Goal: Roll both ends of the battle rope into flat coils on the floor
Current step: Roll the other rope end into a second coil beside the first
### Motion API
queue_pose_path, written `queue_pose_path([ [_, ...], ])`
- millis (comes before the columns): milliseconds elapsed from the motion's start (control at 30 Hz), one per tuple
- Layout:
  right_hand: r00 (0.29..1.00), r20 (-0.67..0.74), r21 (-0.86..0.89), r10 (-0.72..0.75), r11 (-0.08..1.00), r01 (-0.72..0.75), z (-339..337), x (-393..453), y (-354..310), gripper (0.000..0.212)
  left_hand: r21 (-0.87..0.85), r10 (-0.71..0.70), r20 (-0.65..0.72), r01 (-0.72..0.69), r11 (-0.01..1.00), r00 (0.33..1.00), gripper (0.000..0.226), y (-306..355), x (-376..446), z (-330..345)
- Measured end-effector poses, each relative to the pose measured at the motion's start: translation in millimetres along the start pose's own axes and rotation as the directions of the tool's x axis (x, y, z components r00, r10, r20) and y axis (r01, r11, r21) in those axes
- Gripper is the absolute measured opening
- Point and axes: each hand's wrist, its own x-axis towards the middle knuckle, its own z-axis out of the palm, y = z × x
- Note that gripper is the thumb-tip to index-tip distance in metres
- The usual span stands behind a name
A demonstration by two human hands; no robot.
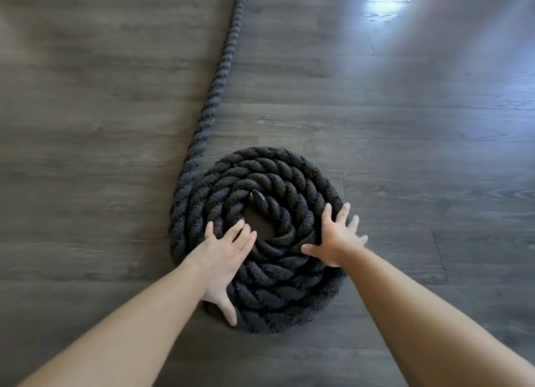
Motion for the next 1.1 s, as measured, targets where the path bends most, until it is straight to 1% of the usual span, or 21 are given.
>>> queue_pose_path([
  [67,0.998,-0.054,0.006,0.042,0.999,-0.042,-10.8,2.5,-14.9,0.109,-0.055,-0.050,-0.011,0.050,0.997,0.999,0.166,-0.6,6.6,-4.4],
  [133,0.982,-0.083,0.133,0.168,0.979,-0.157,-9.8,-5.6,-37.9,0.098,-0.130,-0.093,0.000,0.092,0.987,0.996,0.167,0.9,14.1,-13.3],
  [167,0.970,-0.049,0.214,0.239,0.951,-0.223,-6.3,-12.4,-51.8,0.097,-0.171,-0.111,0.015,0.112,0.979,0.994,0.167,1.1,17.4,-18.2],
  [233,0.944,0.070,0.318,0.322,0.890,-0.327,2.0,-20.7,-77.0,0.110,-0.247,-0.150,0.042,0.156,0.956,0.988,0.169,1.4,24.0,-26.1],
  [300,0.928,0.137,0.322,0.348,0.870,-0.374,3.5,-16.7,-92.9,0.122,-0.253,-0.163,0.049,0.170,0.952,0.985,0.168,1.8,32.7,-33.4],
  [400,0.905,0.151,0.309,0.399,0.850,-0.426,-1.2,-0.1,-103.6,0.130,-0.185,-0.112,0.039,0.118,0.976,0.993,0.163,-6.7,39.1,-37.1],
  [467,0.887,0.162,0.336,0.433,0.821,-0.462,-0.7,9.3,-105.4,0.131,-0.162,0.020,-0.017,-0.023,0.986,1.000,0.159,-35.2,41.3,-32.6],
  [500,0.883,0.171,0.356,0.437,0.808,-0.469,-0.6,13.1,-106.5,0.131,-0.137,0.101,-0.032,-0.104,0.985,0.994,0.159,-59.2,40.6,-30.3],
  [567,0.889,0.185,0.372,0.419,0.807,-0.458,-3.3,21.4,-107.2,0.128,-0.072,0.216,0.014,-0.214,0.974,0.976,0.160,-113.5,37.7,-26.8],
  [633,0.902,0.183,0.376,0.391,0.820,-0.432,-11.0,31.1,-105.9,0.128,0.012,0.272,0.067,-0.273,0.962,0.960,0.159,-154.4,40.6,-27.6],
  [700,0.915,0.169,0.362,0.366,0.841,-0.402,-18.6,38.9,-105.2,0.128,0.067,0.315,0.087,-0.321,0.945,0.945,0.156,-166.4,45.1,-31.4],
  [800,0.927,0.146,0.294,0.346,0.879,-0.375,-25.6,49.5,-105.2,0.130,0.132,0.339,0.080,-0.347,0.928,0.937,0.157,-161.1,53.8,-36.9],
  [867,0.934,0.130,0.257,0.334,0.898,-0.357,-30.4,55.8,-103.3,0.131,0.146,0.350,0.071,-0.356,0.923,0.934,0.159,-159.9,61.3,-40.2],
  [967,0.945,0.108,0.212,0.308,0.922,-0.325,-37.4,66.8,-101.4,0.132,0.118,0.344,0.055,-0.348,0.930,0.937,0.165,-162.6,70.2,-41.3],
  [1100,0.950,0.096,0.159,0.298,0.937,-0.310,-45.6,78.3,-100.8,0.134,0.067,0.316,0.017,-0.316,0.946,0.949,0.162,-165.7,75.9,-33.3],
])
